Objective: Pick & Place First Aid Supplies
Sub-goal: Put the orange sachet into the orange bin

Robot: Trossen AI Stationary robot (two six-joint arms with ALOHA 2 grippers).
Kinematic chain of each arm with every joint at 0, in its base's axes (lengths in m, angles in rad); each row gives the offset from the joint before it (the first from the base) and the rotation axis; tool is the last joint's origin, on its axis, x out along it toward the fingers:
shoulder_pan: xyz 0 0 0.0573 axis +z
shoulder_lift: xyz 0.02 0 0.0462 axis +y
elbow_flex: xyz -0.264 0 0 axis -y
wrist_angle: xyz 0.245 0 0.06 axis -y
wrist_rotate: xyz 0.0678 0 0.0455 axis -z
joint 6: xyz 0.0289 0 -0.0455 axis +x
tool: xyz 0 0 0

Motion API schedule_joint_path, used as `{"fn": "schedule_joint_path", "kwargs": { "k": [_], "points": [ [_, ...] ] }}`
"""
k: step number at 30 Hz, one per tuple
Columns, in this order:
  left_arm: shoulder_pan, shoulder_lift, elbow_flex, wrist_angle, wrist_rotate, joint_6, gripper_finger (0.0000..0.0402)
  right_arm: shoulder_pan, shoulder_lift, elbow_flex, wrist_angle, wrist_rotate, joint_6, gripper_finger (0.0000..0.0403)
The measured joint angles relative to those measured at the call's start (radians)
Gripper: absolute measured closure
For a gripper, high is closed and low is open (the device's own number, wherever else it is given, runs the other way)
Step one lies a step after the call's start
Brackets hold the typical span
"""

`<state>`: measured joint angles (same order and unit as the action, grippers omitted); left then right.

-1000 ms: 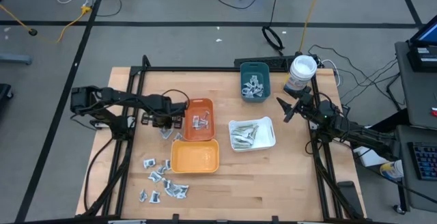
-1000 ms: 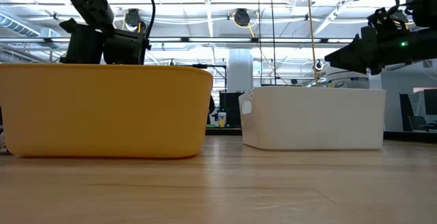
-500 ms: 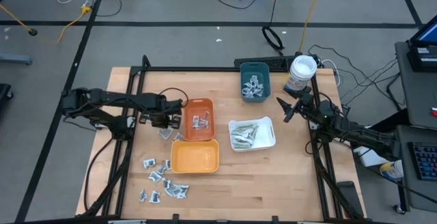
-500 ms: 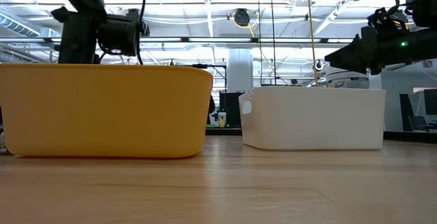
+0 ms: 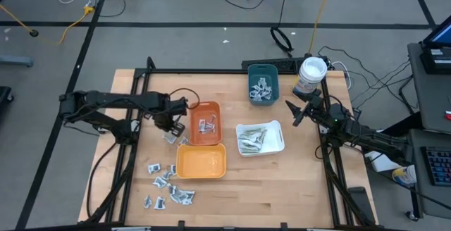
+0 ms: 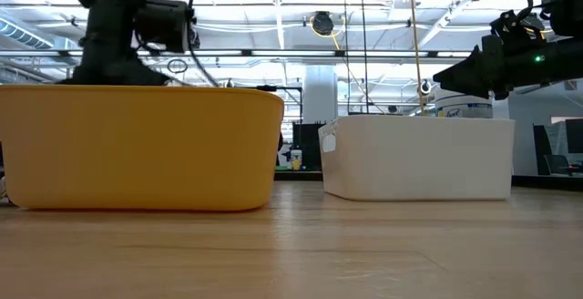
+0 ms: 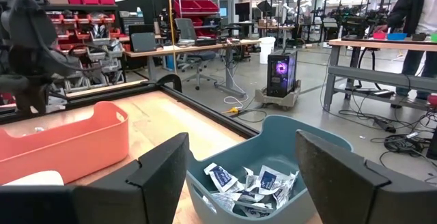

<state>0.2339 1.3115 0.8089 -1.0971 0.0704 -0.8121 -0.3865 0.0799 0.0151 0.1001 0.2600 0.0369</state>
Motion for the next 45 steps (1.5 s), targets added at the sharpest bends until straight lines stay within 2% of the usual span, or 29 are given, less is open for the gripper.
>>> {"fn": "schedule_joint_path", "kwargs": {
  "k": [5,10,21,26,32,36,40,45],
  "points": [
    [-0.010,0.059,0.118,-0.013,-0.001,0.239,0.0399,0.000,0.000,0.000,0.000,0.000,0.000,0.0140],
    [-0.022,0.172,0.272,-0.014,-0.002,0.437,0.0399,0.000,0.000,0.000,0.000,0.000,0.000,0.0140],
    [-0.016,0.439,0.634,-0.130,-0.026,0.689,0.0400,0.000,0.000,0.000,0.000,0.000,0.000,0.0140],
    [-0.011,0.505,0.677,-0.132,-0.054,0.697,0.0401,0.000,0.000,0.000,0.000,0.000,0.000,0.0140],
    [-0.014,0.604,0.674,-0.126,-0.188,0.609,0.0401,0.000,0.000,0.000,0.000,0.000,0.000,0.0140],
    [-0.015,0.658,0.674,-0.119,-0.233,0.574,0.0401,0.000,0.000,0.000,0.000,0.000,0.000,0.0140],
    [-0.015,0.675,0.674,-0.104,-0.215,0.553,0.0391,0.000,0.000,0.000,0.000,0.000,0.000,0.0140],
    [-0.015,0.672,0.674,-0.099,-0.204,0.549,0.0350,0.000,0.000,0.000,0.000,0.000,0.000,0.0140]
  ]
}}
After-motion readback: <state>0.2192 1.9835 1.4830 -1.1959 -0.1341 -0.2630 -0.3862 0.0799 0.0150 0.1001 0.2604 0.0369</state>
